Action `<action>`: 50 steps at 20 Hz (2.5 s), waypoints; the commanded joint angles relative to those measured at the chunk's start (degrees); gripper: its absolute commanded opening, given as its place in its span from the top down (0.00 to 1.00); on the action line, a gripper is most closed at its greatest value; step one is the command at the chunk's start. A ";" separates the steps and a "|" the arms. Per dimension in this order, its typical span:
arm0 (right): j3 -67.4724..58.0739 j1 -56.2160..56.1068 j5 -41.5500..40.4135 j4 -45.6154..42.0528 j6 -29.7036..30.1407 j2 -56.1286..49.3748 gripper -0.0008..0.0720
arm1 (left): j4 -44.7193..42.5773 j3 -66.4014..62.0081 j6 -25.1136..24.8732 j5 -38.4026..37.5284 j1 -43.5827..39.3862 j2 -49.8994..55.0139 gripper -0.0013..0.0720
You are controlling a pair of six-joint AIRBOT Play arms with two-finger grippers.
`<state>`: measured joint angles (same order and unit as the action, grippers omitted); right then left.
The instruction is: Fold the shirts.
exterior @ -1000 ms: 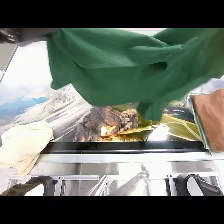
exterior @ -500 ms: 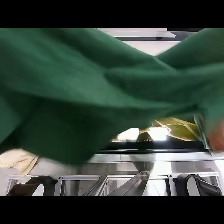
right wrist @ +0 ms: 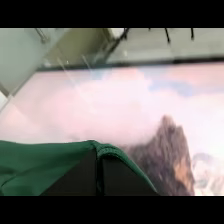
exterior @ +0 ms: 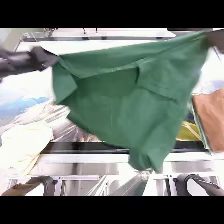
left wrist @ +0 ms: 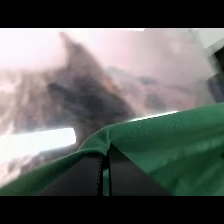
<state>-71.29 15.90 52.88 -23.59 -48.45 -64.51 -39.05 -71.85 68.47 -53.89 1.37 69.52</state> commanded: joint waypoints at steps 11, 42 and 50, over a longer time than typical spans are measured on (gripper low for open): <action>-4.02 6.32 6.29 7.78 1.49 -21.35 0.96 | -2.47 -25.31 -4.55 -24.94 16.20 24.65 0.51; 5.75 7.45 28.46 -6.84 -9.90 -12.52 0.96 | -12.48 -32.83 -11.54 -42.86 5.99 55.49 0.83; 9.97 7.63 32.68 -15.30 -14.73 -9.70 0.96 | -12.35 -35.69 -10.86 -43.89 6.78 55.80 0.95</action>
<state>-64.01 23.46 84.27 -33.06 -59.61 -75.99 -51.53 -106.08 56.90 -97.14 7.86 125.62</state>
